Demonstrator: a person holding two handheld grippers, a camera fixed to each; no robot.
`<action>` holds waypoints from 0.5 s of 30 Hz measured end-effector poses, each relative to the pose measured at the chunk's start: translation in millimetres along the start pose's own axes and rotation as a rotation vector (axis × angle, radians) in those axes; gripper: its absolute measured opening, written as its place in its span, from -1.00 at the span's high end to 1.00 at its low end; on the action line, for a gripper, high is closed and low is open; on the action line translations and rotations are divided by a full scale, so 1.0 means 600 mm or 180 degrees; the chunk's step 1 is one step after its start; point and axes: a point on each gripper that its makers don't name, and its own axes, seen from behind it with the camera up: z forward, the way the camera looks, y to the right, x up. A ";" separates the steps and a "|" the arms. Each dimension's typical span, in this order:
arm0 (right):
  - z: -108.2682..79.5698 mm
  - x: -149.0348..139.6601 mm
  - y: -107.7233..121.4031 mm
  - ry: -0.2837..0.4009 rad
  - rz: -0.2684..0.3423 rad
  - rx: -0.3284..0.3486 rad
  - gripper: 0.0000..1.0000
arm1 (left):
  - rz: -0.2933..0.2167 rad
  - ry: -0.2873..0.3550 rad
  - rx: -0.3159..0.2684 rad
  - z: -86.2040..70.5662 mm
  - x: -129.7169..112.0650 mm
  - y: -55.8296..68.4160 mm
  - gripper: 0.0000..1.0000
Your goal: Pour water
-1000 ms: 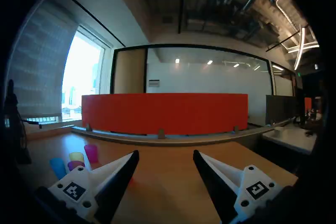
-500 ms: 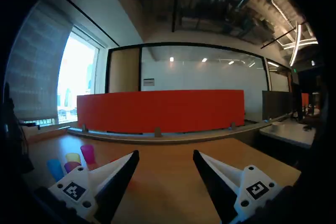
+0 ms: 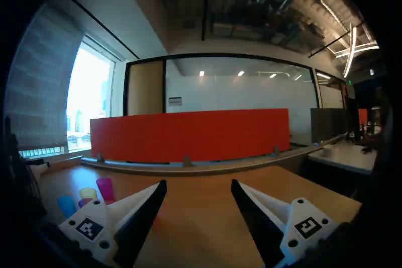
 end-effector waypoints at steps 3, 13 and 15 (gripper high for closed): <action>-0.001 -0.003 -0.003 -0.0017 -0.0006 0.0003 -0.99 | -0.0038 -0.0017 0.0001 0.003 -0.015 0.000 -0.81; -0.001 -0.011 -0.001 -0.0046 -0.0022 -0.0022 -0.99 | 0.0095 -0.0013 0.0061 0.006 -0.038 -0.009 -0.80; -0.001 -0.012 -0.003 -0.0054 -0.0018 -0.0010 -0.99 | 0.0117 -0.0012 0.0072 0.007 -0.042 -0.010 -0.80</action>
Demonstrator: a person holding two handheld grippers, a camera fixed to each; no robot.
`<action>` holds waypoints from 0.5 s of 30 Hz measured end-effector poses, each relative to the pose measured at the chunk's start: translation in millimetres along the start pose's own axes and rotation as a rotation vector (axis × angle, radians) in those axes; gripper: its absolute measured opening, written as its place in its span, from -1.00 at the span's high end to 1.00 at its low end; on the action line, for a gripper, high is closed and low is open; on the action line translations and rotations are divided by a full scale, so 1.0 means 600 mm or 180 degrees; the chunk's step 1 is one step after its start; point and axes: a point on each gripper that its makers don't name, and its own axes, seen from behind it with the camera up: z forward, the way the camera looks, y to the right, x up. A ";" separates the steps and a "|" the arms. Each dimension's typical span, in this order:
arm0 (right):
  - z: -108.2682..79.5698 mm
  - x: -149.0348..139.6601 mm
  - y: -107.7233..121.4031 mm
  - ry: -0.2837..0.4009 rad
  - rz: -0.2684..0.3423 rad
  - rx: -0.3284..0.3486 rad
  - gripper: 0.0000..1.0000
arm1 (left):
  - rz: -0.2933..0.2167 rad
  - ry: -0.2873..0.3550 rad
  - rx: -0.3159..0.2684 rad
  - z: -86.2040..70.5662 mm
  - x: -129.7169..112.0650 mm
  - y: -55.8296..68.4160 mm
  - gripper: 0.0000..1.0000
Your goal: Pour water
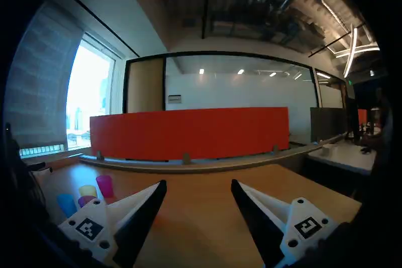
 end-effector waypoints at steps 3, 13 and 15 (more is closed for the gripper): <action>0.001 0.002 -0.001 -0.0002 -0.0002 0.0004 -0.99 | 0.0002 -0.0005 0.0015 0.001 -0.006 -0.001 -0.80; 0.003 0.005 -0.003 0.0005 -0.0033 0.0022 -0.99 | -0.0015 -0.0007 0.0028 0.004 -0.016 -0.004 -0.81; 0.003 0.004 -0.002 -0.0001 -0.0036 0.0017 -0.99 | -0.0026 -0.0032 0.0032 0.006 -0.020 -0.004 -0.81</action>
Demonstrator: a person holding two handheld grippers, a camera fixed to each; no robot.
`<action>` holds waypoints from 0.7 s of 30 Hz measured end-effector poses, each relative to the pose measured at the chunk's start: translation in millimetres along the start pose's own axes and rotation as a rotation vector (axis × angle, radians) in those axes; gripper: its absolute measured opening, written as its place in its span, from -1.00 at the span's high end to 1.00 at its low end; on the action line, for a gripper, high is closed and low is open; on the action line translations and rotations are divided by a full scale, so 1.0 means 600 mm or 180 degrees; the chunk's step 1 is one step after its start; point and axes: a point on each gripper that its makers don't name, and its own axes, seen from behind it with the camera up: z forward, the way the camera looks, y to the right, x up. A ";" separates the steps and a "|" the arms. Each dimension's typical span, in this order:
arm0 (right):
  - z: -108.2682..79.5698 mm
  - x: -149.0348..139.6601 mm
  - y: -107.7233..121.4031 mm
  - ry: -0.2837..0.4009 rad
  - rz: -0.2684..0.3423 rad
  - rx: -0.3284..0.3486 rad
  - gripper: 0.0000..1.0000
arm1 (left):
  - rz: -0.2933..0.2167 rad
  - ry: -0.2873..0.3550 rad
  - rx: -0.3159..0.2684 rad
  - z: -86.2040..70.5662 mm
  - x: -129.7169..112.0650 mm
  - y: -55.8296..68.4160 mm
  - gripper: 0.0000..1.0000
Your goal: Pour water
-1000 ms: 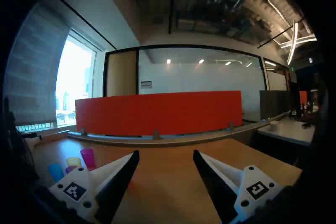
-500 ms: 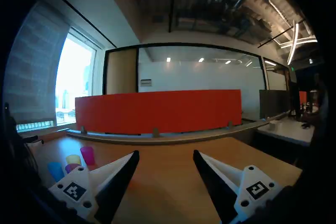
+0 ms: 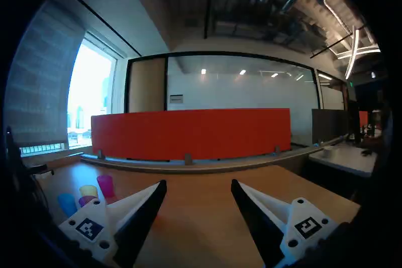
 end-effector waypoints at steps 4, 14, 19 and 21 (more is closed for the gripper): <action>-0.001 0.001 0.002 0.0004 -0.0001 -0.0007 -0.99 | -0.0050 -0.0023 -0.0003 0.002 -0.003 -0.002 -0.80; -0.003 0.011 0.001 0.0032 -0.0018 0.0000 -0.99 | -0.0057 -0.0138 -0.0023 0.009 -0.022 -0.001 -0.81; -0.006 0.009 -0.002 0.0037 -0.0018 0.0023 -0.99 | -0.0057 -0.0150 -0.0035 0.010 -0.023 0.001 -0.80; -0.007 0.008 -0.004 0.0033 -0.0018 0.0033 -0.99 | -0.0058 -0.0153 -0.0044 0.010 -0.023 0.003 -0.81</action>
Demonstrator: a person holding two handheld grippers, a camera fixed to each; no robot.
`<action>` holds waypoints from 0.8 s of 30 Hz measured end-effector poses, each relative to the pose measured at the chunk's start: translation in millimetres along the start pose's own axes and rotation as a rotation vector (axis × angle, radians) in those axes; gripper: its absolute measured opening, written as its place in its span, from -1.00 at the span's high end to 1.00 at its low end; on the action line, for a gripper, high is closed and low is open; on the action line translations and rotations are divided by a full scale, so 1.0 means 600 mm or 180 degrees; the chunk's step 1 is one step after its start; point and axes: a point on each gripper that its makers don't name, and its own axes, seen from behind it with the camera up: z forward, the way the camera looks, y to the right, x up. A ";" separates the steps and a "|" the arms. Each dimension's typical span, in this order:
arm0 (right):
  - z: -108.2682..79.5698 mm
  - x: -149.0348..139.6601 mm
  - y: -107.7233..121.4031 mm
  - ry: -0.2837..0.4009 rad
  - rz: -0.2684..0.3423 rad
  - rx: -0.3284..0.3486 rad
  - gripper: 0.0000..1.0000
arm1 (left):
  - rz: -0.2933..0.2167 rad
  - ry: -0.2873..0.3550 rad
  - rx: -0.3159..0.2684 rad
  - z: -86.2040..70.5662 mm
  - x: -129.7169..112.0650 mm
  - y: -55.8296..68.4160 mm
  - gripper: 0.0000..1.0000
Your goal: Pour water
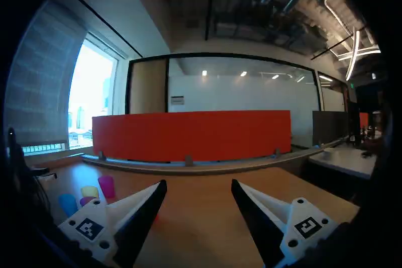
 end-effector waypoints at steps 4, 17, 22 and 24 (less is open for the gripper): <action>-0.004 0.001 -0.001 0.0002 0.0004 0.0010 -0.99 | 0.0002 -0.0002 0.0003 0.001 0.000 -0.001 -0.81; 0.002 0.004 0.017 0.0056 -0.0143 -0.0098 -0.99 | 0.0004 -0.0006 0.0022 -0.001 0.001 -0.003 -1.00; 0.014 0.010 0.017 0.0186 -0.0238 -0.0141 -0.99 | 0.0002 -0.0006 0.0022 -0.001 0.000 -0.003 -1.00; 0.019 0.007 0.016 0.0237 -0.0262 -0.0151 -0.98 | 0.0003 -0.0008 0.0022 -0.001 0.000 -0.003 -1.00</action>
